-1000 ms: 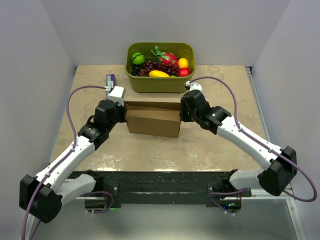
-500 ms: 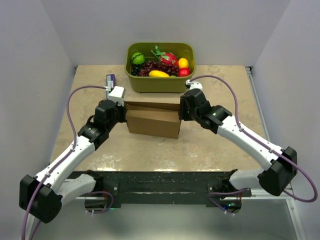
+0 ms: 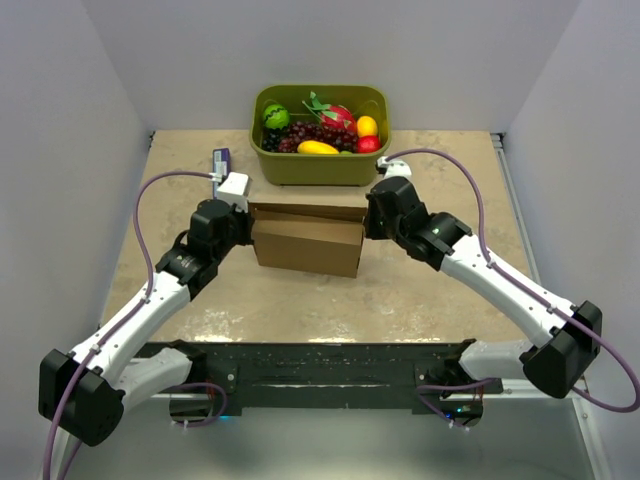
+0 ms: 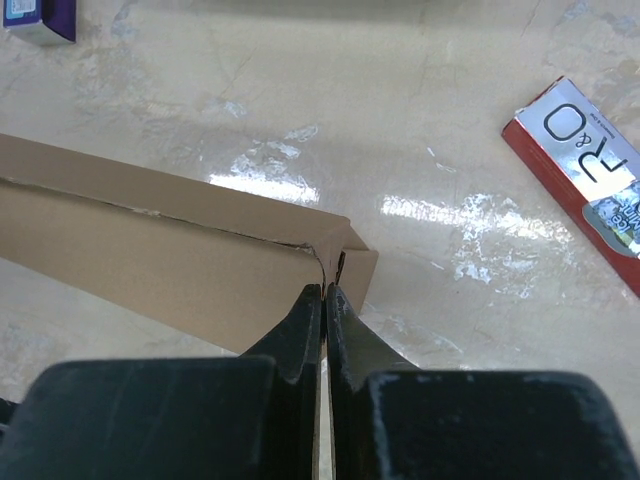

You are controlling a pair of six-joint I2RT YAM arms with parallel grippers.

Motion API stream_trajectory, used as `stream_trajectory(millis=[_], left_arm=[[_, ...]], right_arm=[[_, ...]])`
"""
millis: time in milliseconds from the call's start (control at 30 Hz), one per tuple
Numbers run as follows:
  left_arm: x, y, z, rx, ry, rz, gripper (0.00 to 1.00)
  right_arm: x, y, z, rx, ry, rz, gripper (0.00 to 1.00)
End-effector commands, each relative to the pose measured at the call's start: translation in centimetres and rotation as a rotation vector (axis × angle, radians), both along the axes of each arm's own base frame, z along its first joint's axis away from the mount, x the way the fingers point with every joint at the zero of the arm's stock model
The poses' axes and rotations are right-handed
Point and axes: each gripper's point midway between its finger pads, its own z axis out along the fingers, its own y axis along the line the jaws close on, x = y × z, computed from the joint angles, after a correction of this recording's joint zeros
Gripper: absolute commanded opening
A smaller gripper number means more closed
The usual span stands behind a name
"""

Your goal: Fold the paper box

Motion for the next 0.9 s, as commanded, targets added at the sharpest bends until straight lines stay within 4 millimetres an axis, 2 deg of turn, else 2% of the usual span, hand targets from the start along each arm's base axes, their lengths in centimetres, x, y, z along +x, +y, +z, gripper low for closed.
stream_trajectory(millis=[0, 133, 467, 867], left_arm=[[-1.8, -0.1, -3.8, 0.053, 0.134, -0.047, 0.0], [-1.8, -0.2, -3.7, 0.047, 0.133, -0.053, 0.0], [-1.8, -0.6, -3.7, 0.038, 0.133, -0.064, 0.0], [-1.9, -0.8, -3.8, 0.041, 0.137, -0.072, 0.0]], right_arm=[[0.0, -0.5, 1.0, 0.002, -0.033, -0.011, 0.0], [-0.6, -0.5, 0.5, 0.023, -0.019, -0.007, 0.0], [-0.6, 1.3, 1.3, 0.106, -0.026, 0.014, 0.0], [-0.3, 2.5, 0.2, 0.119, -0.019, 0.002, 0.0]])
